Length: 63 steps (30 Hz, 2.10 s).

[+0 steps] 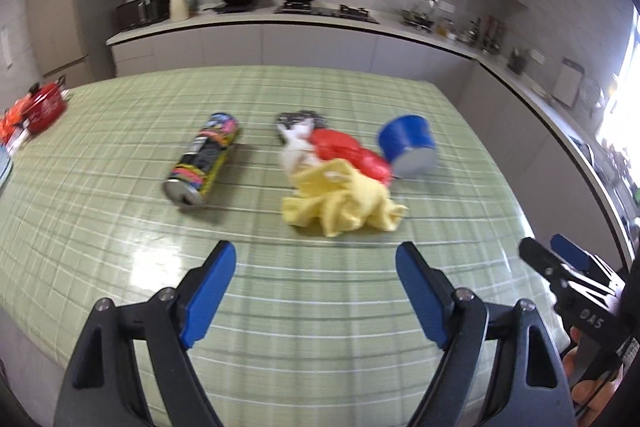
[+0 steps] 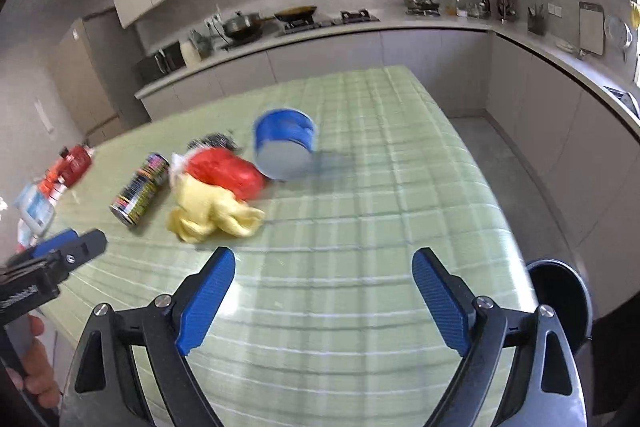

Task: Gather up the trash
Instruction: 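Grasp the black spray can with the left tool while the right tool grasps the blue paper bowl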

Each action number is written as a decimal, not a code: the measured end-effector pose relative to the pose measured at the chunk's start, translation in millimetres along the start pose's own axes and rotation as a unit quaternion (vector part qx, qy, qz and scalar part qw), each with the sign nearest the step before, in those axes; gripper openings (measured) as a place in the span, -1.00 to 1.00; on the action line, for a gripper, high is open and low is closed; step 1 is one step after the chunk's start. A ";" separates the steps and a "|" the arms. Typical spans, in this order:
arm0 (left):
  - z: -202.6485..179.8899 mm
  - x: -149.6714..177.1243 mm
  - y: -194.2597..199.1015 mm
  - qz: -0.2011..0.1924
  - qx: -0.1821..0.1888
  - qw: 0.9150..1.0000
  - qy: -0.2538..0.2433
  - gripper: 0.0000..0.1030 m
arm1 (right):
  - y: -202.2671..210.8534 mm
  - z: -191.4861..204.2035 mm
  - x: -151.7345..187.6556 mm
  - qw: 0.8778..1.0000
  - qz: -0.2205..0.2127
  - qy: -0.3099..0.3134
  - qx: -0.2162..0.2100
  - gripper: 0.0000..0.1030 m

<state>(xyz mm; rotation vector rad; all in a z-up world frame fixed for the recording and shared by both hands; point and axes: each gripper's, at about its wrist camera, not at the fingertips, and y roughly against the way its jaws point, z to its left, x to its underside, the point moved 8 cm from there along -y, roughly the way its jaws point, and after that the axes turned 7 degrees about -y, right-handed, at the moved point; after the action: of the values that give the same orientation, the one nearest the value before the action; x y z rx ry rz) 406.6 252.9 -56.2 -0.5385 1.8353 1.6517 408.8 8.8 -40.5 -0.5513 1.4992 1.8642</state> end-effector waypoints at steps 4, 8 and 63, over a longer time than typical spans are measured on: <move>23.6 -4.5 -4.0 -0.003 -0.009 1.000 0.018 0.62 | -6.9 24.5 -8.4 0.999 -0.007 0.031 -0.025 0.78; 37.0 -14.6 -13.3 0.000 -0.027 0.999 0.033 0.62 | -26.4 41.6 -21.2 0.997 0.010 0.039 -0.061 0.78; 117.3 -57.2 -177.8 0.105 -0.004 0.994 0.014 0.21 | -229.9 45.3 -85.9 0.994 0.104 -0.022 0.011 0.78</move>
<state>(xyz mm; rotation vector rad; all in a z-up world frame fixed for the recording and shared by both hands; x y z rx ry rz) 585.0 337.9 -154.1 -0.3856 1.9616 1.7968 637.9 57.8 -126.3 -0.3513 1.5972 2.0004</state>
